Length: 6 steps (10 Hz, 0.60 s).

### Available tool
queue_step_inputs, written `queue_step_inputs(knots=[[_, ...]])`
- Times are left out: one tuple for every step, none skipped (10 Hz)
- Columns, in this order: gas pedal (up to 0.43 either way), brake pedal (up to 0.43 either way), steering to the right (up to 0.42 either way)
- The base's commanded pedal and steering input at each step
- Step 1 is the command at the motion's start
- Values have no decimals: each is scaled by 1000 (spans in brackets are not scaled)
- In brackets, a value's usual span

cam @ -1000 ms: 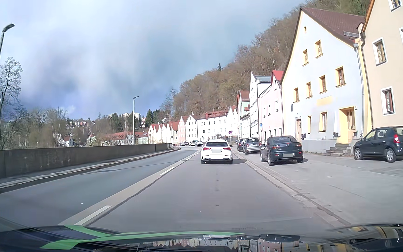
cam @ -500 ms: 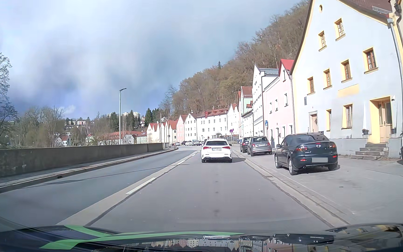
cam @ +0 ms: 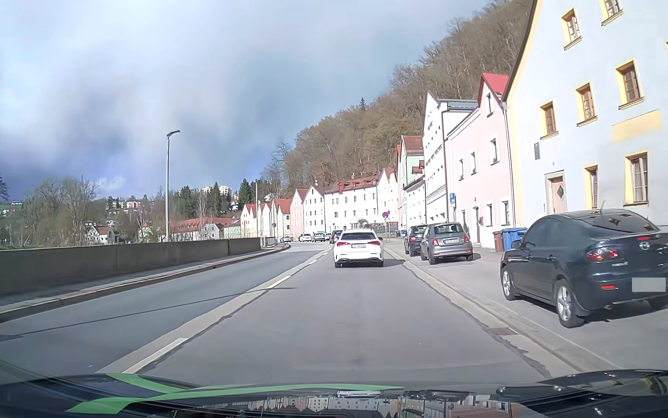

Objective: Follow the waypoints while adhering to traffic rules and regulations

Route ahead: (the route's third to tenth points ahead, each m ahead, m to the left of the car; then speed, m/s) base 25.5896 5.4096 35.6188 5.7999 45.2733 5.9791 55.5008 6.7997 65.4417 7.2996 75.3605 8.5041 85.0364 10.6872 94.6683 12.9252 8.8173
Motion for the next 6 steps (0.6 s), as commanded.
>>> queue_step_inputs(knots=[[0, 0, -3], [0, 0, -3], [0, 0, -2], [0, 0, -1], [0, 0, -1], [0, 0, -1]])
